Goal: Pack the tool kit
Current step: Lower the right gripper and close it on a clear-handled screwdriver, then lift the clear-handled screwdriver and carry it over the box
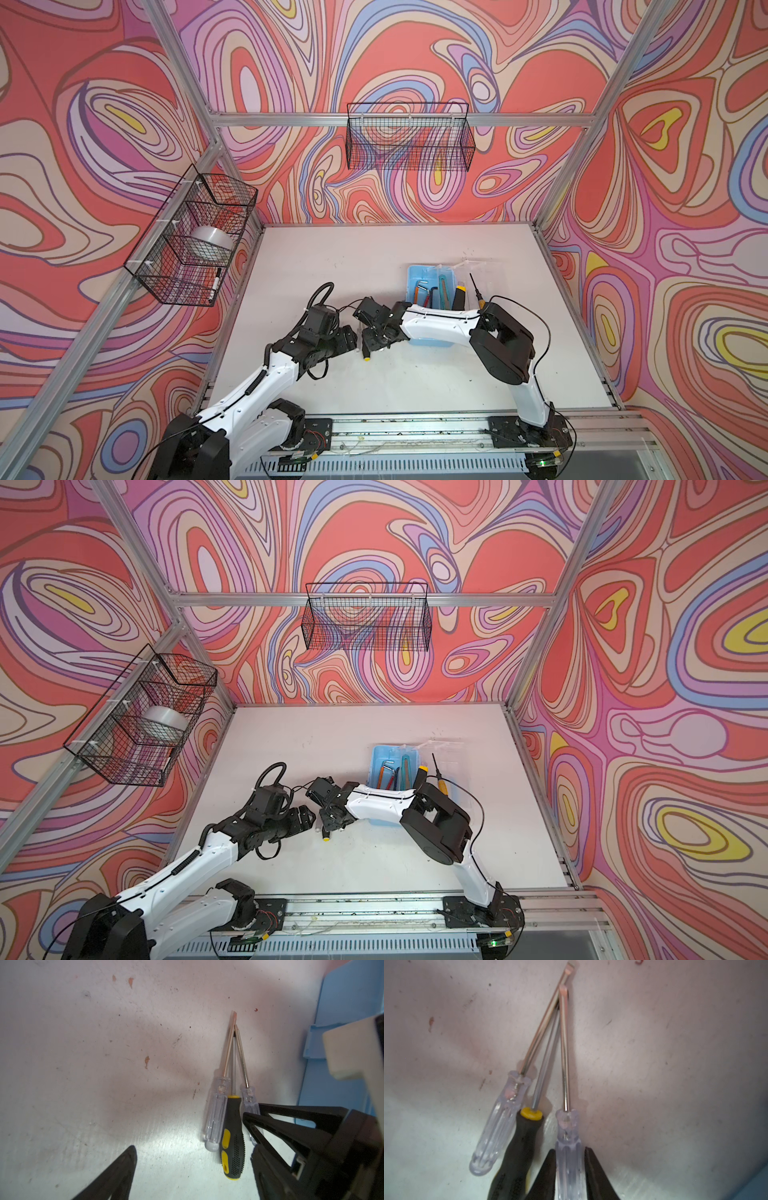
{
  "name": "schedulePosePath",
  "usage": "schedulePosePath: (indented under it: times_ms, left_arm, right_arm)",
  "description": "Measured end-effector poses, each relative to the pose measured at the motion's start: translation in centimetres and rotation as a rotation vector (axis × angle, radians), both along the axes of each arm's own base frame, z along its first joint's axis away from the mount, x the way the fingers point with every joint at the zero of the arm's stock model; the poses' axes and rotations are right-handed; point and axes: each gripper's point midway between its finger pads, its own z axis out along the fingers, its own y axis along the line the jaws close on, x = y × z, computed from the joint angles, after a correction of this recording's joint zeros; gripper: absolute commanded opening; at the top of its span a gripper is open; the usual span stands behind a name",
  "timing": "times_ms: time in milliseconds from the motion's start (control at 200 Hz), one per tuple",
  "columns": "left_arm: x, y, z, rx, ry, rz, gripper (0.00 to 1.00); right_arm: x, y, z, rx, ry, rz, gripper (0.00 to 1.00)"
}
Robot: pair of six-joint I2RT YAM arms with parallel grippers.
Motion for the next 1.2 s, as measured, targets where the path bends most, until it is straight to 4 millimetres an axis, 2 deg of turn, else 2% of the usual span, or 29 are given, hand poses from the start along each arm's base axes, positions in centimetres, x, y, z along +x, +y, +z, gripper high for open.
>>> schedulePosePath:
  times_ms: [220,471,506,676,756,861,976,1087,1197]
  left_arm:
    - [0.1,-0.1,-0.1,0.000,0.003,-0.001,0.87]
    - [0.2,-0.1,-0.1,-0.006,0.001,0.000,0.87]
    - [0.2,-0.1,0.0,-0.007,0.000,0.000,0.87]
    - [0.2,-0.1,0.0,-0.007,-0.002,0.000,0.87]
    - [0.4,-0.2,0.2,-0.008,-0.003,0.000,0.87]
    - [1.3,-0.6,1.5,-0.021,-0.039,-0.002,0.87]
    - [1.9,-0.8,2.3,-0.031,-0.064,-0.003,0.87]
    - [2.0,-0.8,2.2,-0.027,-0.060,-0.005,0.86]
    - [2.1,-0.9,1.9,-0.021,-0.051,-0.008,0.86]
  right_arm:
    - [0.0,-0.2,0.0,-0.009,-0.006,-0.006,0.19]
    - [0.0,-0.7,0.0,-0.016,-0.015,-0.019,0.06]
    - [-0.1,-0.9,0.0,-0.020,-0.015,-0.019,0.00]
    - [-0.5,-1.9,1.0,-0.020,-0.024,-0.021,0.00]
    - [-0.5,-2.0,2.7,0.007,-0.044,-0.023,0.00]
    - [-0.2,-2.1,5.6,0.046,-0.088,-0.030,0.00]
    - [0.3,-3.3,8.7,0.052,-0.155,-0.051,0.00]
    - [0.8,-5.5,11.8,0.035,-0.223,-0.090,0.00]
    - [1.9,-9.4,15.2,0.016,-0.295,-0.165,0.00]
